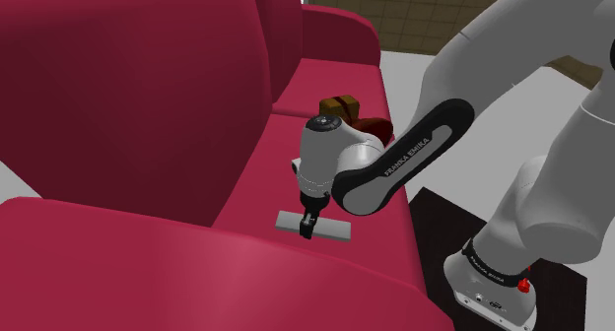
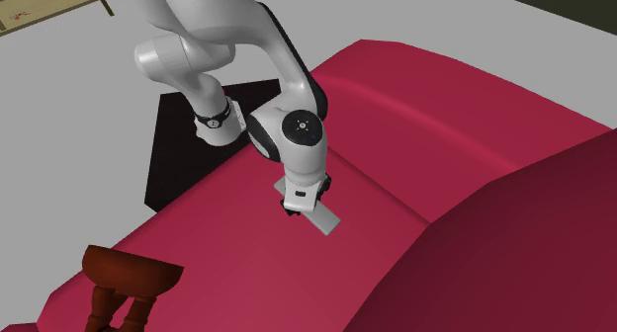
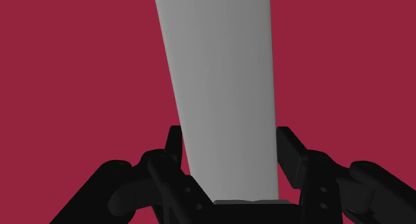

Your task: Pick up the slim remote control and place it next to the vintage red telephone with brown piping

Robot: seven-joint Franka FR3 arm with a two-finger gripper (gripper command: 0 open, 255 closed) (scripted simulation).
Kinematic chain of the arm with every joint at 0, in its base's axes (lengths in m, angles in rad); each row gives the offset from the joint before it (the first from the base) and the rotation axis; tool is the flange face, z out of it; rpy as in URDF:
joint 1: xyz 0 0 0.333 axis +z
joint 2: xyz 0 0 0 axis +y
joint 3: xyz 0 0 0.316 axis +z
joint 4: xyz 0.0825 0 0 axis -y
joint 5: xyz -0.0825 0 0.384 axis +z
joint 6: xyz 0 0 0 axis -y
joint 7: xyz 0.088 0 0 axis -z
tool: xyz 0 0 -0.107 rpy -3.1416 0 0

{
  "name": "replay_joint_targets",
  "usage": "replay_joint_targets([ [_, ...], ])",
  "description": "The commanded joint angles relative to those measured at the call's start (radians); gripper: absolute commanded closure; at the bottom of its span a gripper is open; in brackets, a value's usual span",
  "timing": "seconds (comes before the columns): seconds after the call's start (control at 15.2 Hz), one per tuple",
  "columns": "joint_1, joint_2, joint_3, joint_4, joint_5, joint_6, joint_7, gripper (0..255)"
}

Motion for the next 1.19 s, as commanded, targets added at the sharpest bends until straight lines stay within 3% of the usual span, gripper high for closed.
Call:
replay_joint_targets([
  [0.0,0.000,0.001,-0.001,0.000,0.000,0.000,0.000,255],
  [0.33,0.000,0.001,0.000,0.000,0.000,0.000,0.001,255],
  [1.12,0.000,-0.151,0.004,0.033,0.088,-0.175,-0.061,255],
])
